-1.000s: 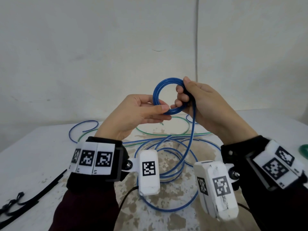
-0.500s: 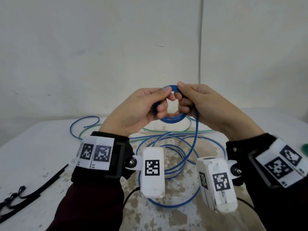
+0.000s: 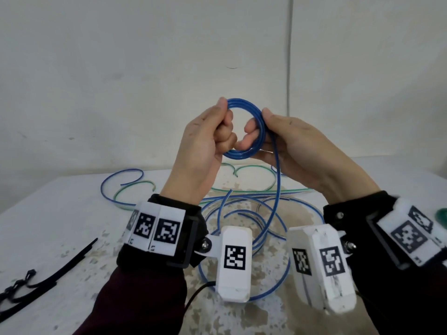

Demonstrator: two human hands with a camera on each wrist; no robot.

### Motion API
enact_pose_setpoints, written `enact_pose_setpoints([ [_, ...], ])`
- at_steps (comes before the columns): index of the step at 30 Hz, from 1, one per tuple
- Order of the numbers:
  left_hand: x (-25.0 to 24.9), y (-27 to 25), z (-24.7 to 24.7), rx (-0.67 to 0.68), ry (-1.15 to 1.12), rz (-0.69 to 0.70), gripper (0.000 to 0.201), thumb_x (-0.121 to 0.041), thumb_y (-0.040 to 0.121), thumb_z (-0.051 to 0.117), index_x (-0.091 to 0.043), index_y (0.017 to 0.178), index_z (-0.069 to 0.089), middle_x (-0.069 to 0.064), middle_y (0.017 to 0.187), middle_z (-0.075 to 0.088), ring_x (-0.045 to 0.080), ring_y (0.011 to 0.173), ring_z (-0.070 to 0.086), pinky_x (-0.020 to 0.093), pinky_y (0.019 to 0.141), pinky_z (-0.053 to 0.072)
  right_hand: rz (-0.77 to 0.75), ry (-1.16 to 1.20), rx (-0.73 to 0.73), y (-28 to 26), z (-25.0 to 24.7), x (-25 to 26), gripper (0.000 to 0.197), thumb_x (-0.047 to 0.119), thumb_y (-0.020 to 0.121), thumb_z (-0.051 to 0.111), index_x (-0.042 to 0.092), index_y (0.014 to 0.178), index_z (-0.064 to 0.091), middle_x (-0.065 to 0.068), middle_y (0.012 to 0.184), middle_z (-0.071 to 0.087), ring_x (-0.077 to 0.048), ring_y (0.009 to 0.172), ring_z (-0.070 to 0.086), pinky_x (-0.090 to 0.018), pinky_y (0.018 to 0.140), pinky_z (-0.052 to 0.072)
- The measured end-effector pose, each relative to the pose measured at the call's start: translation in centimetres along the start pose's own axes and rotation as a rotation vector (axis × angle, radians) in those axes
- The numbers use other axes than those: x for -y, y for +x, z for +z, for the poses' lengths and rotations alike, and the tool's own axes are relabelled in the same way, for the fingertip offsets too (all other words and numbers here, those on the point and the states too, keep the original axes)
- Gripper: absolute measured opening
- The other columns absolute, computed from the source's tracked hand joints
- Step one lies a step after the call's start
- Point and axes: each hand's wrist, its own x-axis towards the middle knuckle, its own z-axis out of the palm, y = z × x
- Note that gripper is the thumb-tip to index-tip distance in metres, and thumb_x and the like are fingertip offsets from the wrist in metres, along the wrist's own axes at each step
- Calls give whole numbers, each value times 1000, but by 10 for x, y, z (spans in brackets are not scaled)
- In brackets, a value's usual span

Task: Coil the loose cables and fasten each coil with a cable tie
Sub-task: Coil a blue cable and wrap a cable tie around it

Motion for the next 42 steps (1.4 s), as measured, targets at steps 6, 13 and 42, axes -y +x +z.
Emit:
enact_pose_setpoints([
  [6,-6,-2,-5,223,95,-258,31,-34,87,47,-13,65,45,-6,42,24,13,37,31,33,66,26,5,-142,15,2,-1,-4,37,28,104,31,12,72,45,9,47,30,-11,48,39,-21,60,39],
  [13,-3,-4,-3,160,190,-97,37,-26,103,34,-12,69,42,-9,48,20,8,43,17,34,63,13,41,-178,-42,3,1,-6,42,34,103,34,12,74,55,2,53,48,-16,56,51,-23,66,48],
  [42,-6,-4,-22,313,445,-163,28,-19,99,44,-5,77,55,-1,53,27,15,45,38,18,51,36,27,-431,-16,-1,6,-7,37,31,103,35,11,74,46,5,50,28,-15,49,36,-31,64,52],
])
